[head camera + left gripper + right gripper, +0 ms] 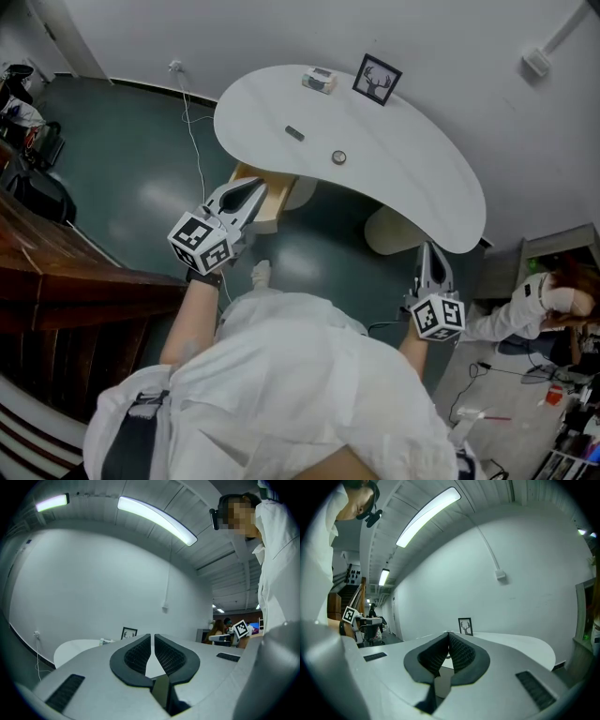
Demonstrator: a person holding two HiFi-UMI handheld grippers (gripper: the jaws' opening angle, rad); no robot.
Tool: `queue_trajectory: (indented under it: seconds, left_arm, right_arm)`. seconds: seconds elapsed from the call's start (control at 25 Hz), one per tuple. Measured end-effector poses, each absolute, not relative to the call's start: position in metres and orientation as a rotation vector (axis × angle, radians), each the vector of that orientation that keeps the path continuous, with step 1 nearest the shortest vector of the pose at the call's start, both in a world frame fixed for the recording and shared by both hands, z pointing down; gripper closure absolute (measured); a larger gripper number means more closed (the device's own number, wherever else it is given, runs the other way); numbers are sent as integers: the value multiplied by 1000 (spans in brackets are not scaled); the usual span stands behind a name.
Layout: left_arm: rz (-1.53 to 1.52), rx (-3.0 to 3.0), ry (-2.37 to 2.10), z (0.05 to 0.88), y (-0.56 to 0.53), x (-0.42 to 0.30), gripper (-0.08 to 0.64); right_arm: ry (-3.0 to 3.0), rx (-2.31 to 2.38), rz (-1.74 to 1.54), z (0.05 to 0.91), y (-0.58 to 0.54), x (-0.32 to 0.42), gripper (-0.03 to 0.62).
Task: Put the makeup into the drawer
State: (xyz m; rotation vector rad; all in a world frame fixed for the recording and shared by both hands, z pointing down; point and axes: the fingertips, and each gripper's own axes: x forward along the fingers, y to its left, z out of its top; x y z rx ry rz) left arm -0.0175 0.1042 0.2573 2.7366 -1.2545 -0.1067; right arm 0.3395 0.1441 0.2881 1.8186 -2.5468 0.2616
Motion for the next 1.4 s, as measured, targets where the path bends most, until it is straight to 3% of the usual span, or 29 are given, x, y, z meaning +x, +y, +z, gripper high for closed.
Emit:
queue_trajectory:
  seconds: [0.44, 0.84, 1.4]
  left_arm:
    - [14, 2847, -1129, 258, -10, -63, 538]
    - [299, 2992, -795, 287, -67, -70, 537]
    - [569, 3069, -563, 337, -119, -51, 480]
  right_arm:
    - [-2569, 1752, 282, 289, 33, 252, 583]
    - [-2559, 1727, 340, 305, -22, 172, 583]
    - [-2527, 1666, 395, 327, -56, 149, 583]
